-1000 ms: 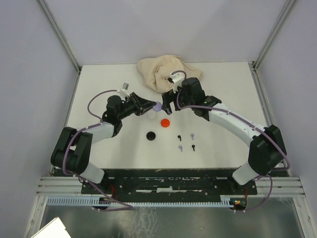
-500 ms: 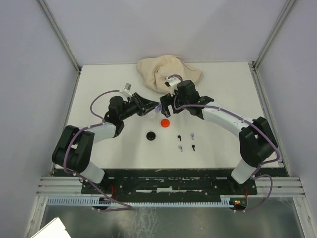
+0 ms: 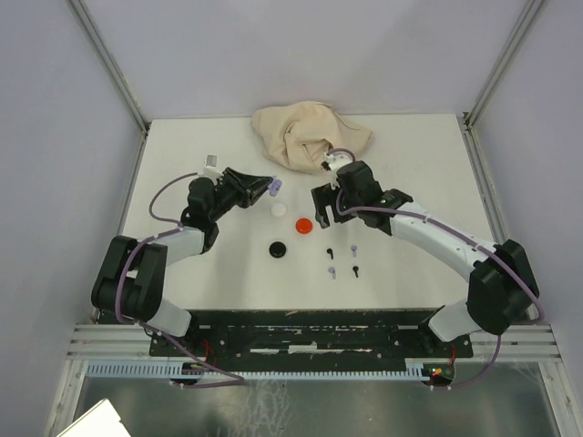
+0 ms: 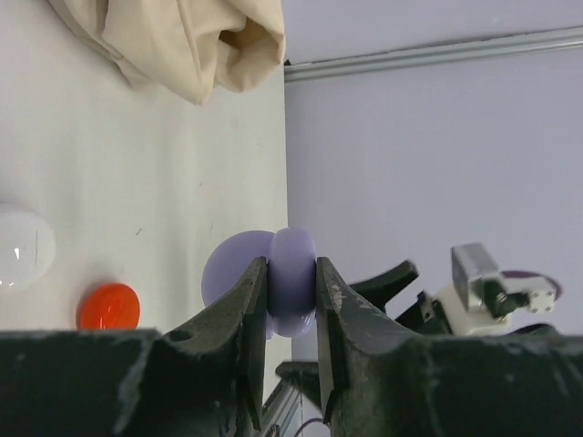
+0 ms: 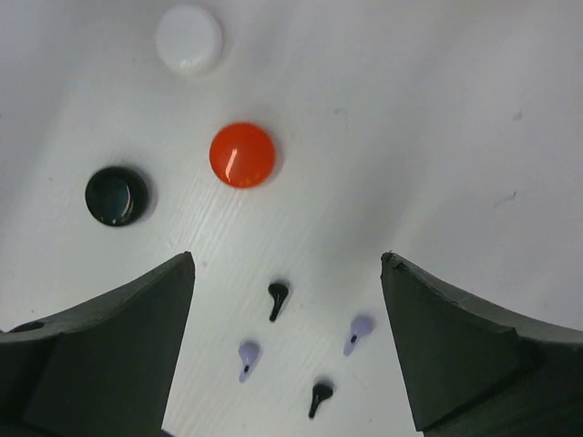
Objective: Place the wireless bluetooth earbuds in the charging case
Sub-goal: Open the charging case, then pick up the earbud from the center of the board.
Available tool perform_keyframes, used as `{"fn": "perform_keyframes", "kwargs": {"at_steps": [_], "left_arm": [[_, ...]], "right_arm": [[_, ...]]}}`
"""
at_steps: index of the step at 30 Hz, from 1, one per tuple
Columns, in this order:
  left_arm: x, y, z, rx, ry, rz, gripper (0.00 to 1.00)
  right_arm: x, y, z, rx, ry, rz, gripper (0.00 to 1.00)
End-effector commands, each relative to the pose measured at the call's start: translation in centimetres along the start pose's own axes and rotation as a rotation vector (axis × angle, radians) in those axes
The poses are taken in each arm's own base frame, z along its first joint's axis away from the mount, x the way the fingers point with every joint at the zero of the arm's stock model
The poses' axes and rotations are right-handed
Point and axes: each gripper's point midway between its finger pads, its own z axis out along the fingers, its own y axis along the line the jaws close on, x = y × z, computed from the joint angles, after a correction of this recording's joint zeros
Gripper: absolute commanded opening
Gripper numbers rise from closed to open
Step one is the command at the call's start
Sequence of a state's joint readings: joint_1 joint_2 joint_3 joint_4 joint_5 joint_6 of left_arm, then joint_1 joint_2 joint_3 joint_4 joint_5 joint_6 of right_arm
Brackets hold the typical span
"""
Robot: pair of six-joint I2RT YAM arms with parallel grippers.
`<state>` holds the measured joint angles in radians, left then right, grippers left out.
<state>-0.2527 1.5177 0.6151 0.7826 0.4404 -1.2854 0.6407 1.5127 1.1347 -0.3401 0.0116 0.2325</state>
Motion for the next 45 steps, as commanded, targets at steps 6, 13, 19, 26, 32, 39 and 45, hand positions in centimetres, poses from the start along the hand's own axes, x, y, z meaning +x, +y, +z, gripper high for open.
{"fn": "perform_keyframes", "kwargs": {"at_steps": [6,13,19,26,32,39,45], "left_arm": [[-1.2,-3.7,-1.0,0.090,-0.066,-0.002,0.03],[-0.9,-3.4,-1.8,0.074,-0.071,-0.008,0.03],[-0.8,-3.2,-2.3,0.064,-0.075,-0.006,0.03],[-0.6,-3.0,-2.3,0.059,-0.073,-0.009,0.03],[-0.6,-2.9,-2.3,0.056,-0.069,-0.009,0.03],[-0.5,-2.8,-2.3,0.053,-0.067,-0.009,0.03],[-0.5,-2.6,-2.2,0.050,-0.066,-0.010,0.03]], "right_arm": [[9.7,1.2,-3.0,0.095,0.218,0.030,0.79],[13.3,1.8,-2.0,0.114,0.298,-0.003,0.64],[14.6,2.5,-0.9,0.092,0.343,-0.021,0.55],[15.7,3.3,-0.1,0.073,0.377,-0.031,0.54],[16.4,3.7,0.5,0.064,0.400,-0.035,0.50],[16.9,3.9,0.9,0.066,0.418,-0.039,0.47],[17.1,4.0,1.1,0.067,0.424,-0.039,0.45]]}}
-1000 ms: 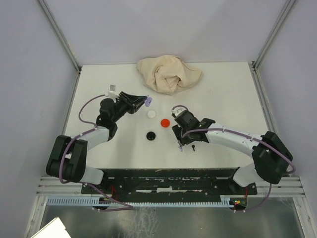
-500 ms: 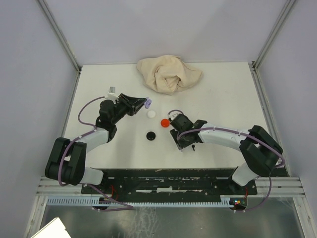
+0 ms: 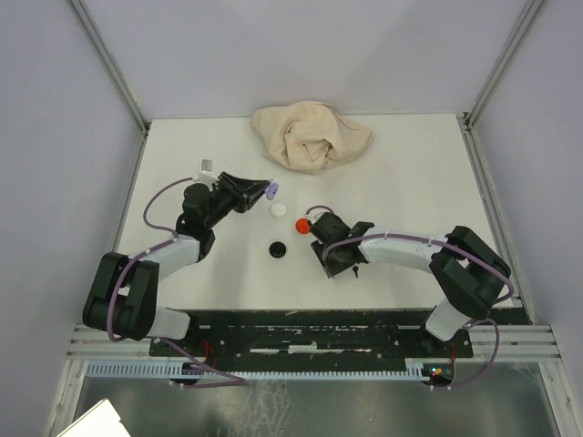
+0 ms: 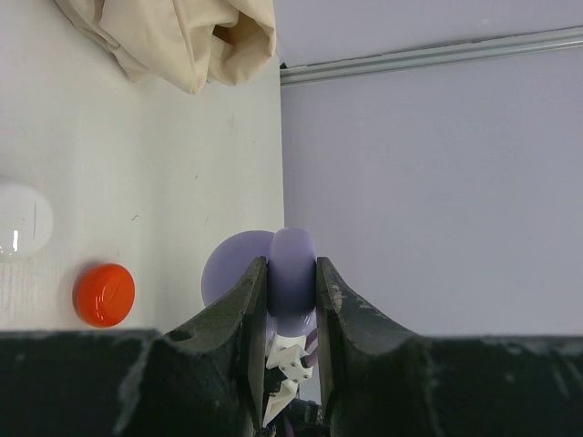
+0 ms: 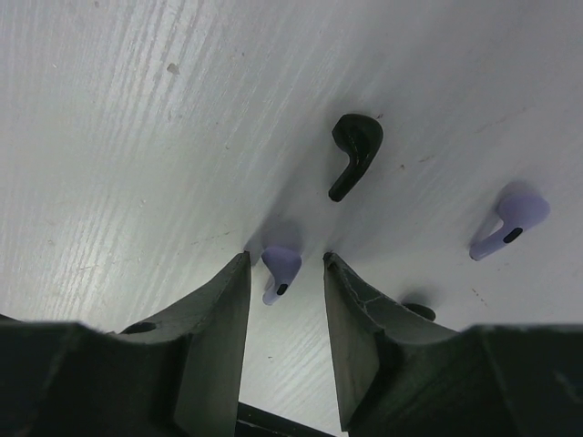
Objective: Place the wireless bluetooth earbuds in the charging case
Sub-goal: Pick up the earbud from the center of the board.
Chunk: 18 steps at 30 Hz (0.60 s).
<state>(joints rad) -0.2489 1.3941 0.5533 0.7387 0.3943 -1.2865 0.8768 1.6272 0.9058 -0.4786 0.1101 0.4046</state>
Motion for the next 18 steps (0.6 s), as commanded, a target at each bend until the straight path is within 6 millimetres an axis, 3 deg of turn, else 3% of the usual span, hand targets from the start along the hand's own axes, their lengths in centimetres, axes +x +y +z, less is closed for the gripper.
{"fn": "perform_keyframes", "kwargs": {"at_steps": [1,14,18], "left_arm": [[-0.32,-1.68,-0.17,0.048,-0.014,-0.018,0.03],[-0.33,-1.48,-0.09,0.046,-0.013,-0.019,0.03],[-0.39,-1.44,-0.06,0.044,-0.015,-0.019,0.03]], "right_arm": [[-1.32,0.86,0.11,-0.016,-0.034,0.014,0.45],[-1.12,0.74,0.50,-0.002,-0.017,0.012,0.36],[-0.98,0.55,0.40,0.009,-0.009,0.011,0.28]]}}
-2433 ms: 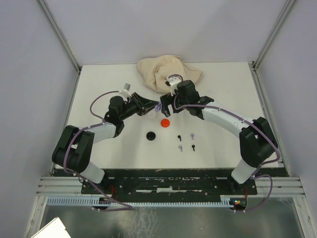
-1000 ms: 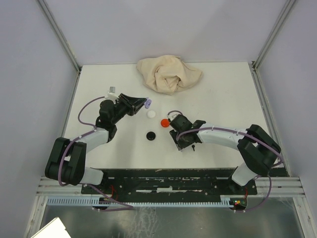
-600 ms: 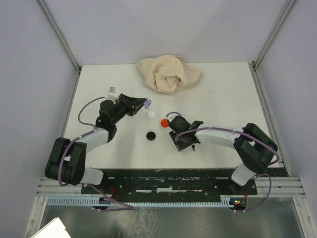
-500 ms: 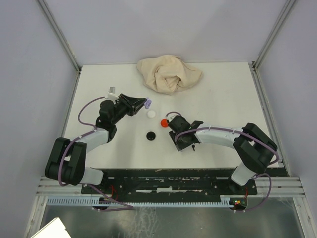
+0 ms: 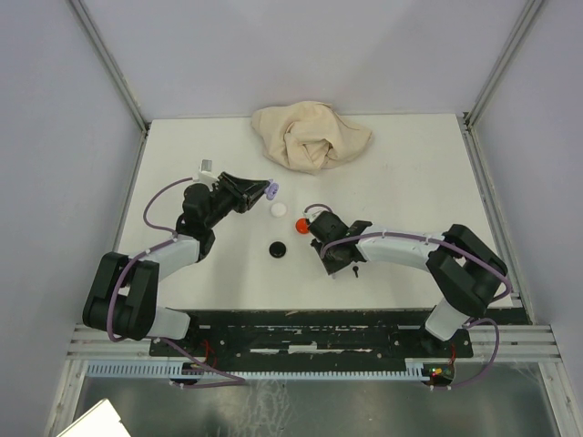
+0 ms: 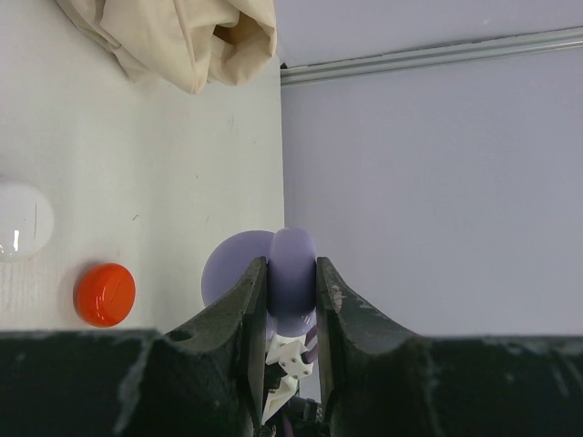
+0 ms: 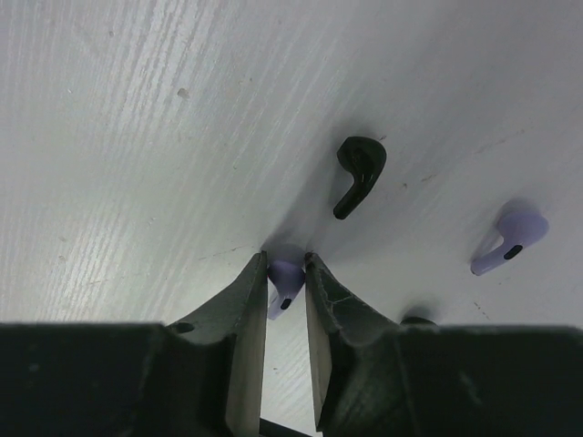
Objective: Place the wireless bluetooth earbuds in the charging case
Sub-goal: Pick up the earbud from the center of the board.
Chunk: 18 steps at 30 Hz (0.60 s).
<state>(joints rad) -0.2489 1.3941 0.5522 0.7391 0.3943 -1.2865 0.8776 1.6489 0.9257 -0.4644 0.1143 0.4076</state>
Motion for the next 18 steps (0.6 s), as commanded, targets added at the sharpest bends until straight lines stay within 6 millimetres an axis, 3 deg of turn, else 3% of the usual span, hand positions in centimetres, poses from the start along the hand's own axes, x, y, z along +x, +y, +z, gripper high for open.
{"fn": "perform_keyframes", "kwargs": {"at_steps": [1,7,12,18], "left_arm": [[-0.4,-1.5,-0.1,0.046,-0.013,-0.019,0.03],[-0.2,-1.4,-0.1,0.049,-0.004,-0.022,0.03],[0.0,-1.4,-0.1,0.050,0.008,-0.035,0.03],[1.2,-1.4,0.2,0.050,0.074,-0.084,0.03]], "right_arm": [[-0.3,0.2,0.0,0.012,0.002,0.006,0.25],[-2.6,-0.1,-1.6,0.035,-0.060,-0.019,0.09],[-9.3,0.1,-5.6,0.051,-0.274,-0.076,0.05],[-19.0,0.5,-13.1,0.066,-0.674,-0.139,0.05]]}}
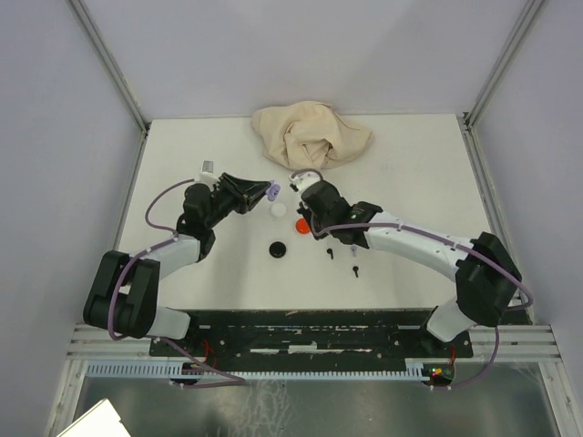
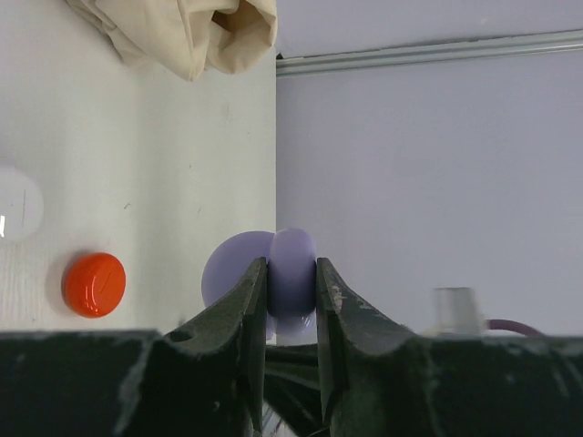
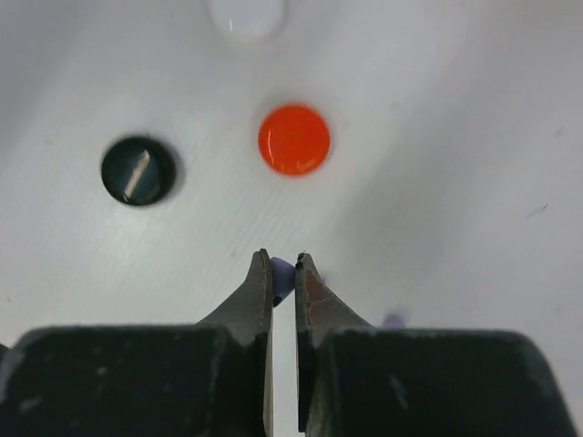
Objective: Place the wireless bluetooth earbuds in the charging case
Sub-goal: Pick up the earbud from the center of the board, then place the earbud in the charging case.
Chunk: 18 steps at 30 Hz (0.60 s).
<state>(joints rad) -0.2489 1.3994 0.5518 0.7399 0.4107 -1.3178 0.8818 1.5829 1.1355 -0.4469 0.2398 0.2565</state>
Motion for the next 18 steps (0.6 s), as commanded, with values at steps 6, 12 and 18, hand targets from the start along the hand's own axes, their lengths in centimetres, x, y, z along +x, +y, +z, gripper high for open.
{"fn": "perform_keyframes", "kwargs": {"at_steps": [6,12,18], "left_arm": [[2.8,-1.5,0.8,0.049,0.155,-0.105,0.03],[4.4,-1.9,1.4,0.053,0.228,-0.145,0.03],[4.8,-2.2,1.6,0.072,0.267,-0.191,0.03]], "right_arm": [[-16.4,-1.4,-7.9,0.057,-0.649,-0.119,0.06],[-18.8,-0.7,-8.4,0.050,-0.767,-0.189,0.07],[-18.7,0.0,-7.6,0.030,-0.802,-0.235,0.07]]}}
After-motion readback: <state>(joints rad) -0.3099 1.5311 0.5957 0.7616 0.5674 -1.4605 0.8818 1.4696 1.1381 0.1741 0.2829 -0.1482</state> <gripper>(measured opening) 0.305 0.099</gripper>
